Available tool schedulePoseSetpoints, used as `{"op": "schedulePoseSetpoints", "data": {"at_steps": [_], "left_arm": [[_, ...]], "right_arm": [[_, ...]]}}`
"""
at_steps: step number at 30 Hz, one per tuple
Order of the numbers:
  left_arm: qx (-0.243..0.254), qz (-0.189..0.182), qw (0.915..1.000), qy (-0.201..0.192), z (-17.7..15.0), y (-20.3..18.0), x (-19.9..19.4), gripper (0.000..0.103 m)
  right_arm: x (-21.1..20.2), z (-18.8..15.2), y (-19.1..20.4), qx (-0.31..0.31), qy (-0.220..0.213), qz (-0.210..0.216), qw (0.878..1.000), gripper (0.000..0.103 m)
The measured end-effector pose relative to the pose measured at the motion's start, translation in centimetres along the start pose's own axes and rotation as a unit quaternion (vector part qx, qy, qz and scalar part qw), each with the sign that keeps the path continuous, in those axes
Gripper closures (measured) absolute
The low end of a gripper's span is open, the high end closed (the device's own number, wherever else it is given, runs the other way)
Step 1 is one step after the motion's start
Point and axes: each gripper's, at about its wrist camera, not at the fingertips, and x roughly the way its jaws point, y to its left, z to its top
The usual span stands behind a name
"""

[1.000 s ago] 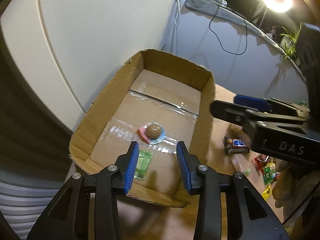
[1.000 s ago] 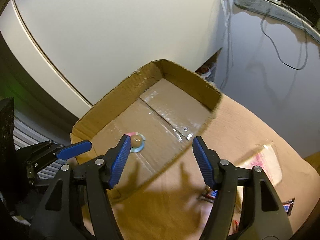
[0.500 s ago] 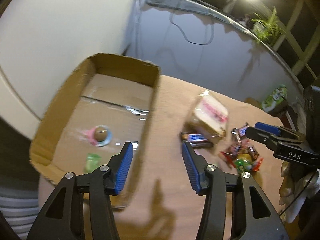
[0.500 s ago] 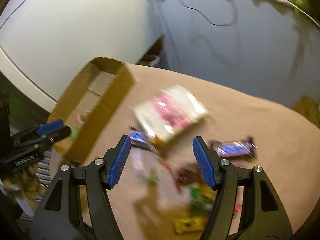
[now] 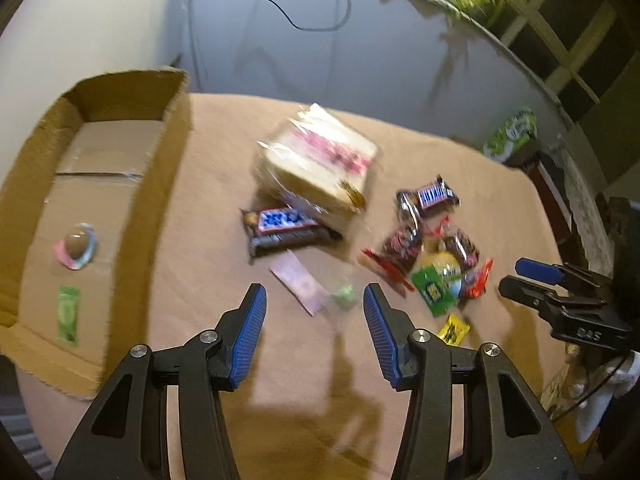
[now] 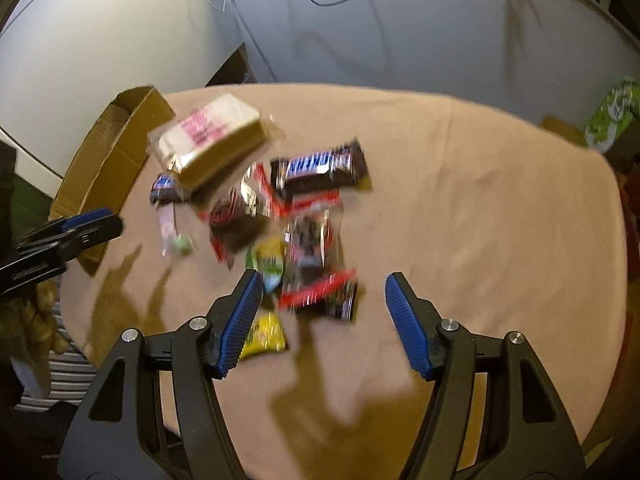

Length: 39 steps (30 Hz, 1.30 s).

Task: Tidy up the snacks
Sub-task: 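Move both open tools back over the snack pile, then grasp the yellow candy packet with the right tool while the left tool grasps the light-green candy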

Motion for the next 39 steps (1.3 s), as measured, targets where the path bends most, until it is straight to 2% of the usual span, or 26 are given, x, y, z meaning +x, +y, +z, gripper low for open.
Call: {"op": "schedulePoseSetpoints", "data": {"at_steps": [5,11,18,23,24,26,28,34,39], "left_arm": [[0.046,0.000,0.9989,0.012,-0.5,-1.4,1.3,0.063],[0.098,0.004,0.9950,0.016,-0.4,-3.0,2.7,0.066],[0.120,0.010,0.9923,0.026,-0.5,-3.4,4.4,0.070],[0.130,0.014,0.9909,0.031,-0.5,-3.7,5.3,0.085],[0.131,0.015,0.9908,0.031,-0.6,-3.7,5.5,0.085],[0.130,0.014,0.9910,0.026,-0.6,-3.7,5.4,0.085],[0.124,0.011,0.9920,0.023,-0.5,-3.5,5.4,0.086],[0.103,0.003,0.9944,0.020,-0.5,-3.2,5.2,0.086],[0.100,0.003,0.9948,0.018,-1.1,-2.7,4.6,0.086]], "right_arm": [[0.4,-2.1,1.7,-0.013,0.017,0.021,1.000,0.036],[1.9,-3.3,4.1,-0.042,0.025,0.036,0.998,0.036],[4.0,-3.4,5.3,-0.057,0.042,0.016,0.997,0.036],[5.1,-3.9,6.3,-0.086,0.046,-0.021,0.995,0.036],[5.2,-3.9,6.6,-0.092,0.046,-0.027,0.994,0.037],[5.1,-4.0,6.9,-0.100,0.045,-0.039,0.993,0.043],[5.0,-4.1,7.3,-0.103,0.043,-0.044,0.993,0.055],[4.2,-4.1,7.2,-0.095,0.037,-0.038,0.994,0.077],[3.4,-3.6,6.3,-0.094,0.037,-0.023,0.995,0.087]]}}
